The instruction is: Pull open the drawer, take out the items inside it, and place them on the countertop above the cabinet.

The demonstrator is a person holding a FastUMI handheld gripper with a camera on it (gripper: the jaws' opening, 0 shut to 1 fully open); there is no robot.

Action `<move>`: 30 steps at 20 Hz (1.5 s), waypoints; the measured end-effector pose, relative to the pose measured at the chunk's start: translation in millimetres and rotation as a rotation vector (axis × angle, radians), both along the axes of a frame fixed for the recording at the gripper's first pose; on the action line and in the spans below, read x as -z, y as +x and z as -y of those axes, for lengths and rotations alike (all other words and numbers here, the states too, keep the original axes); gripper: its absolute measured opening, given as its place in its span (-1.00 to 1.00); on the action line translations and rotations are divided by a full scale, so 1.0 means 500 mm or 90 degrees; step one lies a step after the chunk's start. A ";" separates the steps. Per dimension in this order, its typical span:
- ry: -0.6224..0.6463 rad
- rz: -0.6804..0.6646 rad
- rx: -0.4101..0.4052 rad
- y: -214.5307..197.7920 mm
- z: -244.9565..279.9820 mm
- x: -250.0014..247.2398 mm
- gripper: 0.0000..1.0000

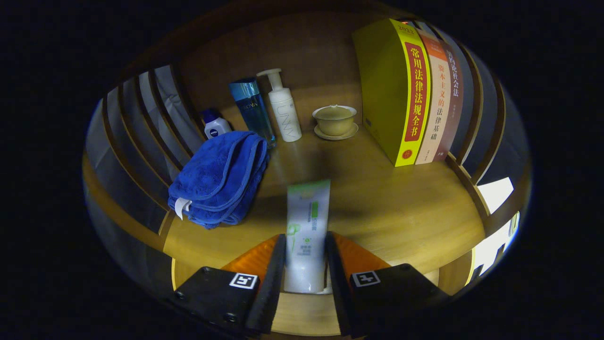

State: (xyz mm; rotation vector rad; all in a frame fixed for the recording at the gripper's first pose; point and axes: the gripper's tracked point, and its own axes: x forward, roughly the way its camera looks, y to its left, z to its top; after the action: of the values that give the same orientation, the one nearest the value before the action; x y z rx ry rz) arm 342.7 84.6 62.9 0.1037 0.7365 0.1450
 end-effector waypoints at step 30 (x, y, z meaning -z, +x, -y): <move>0.013 0.254 -0.012 -0.517 0.020 -0.030 0.38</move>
State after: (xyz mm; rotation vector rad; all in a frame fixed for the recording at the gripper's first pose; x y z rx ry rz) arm 84.0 74.8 77.9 0.0846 0.3378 0.1844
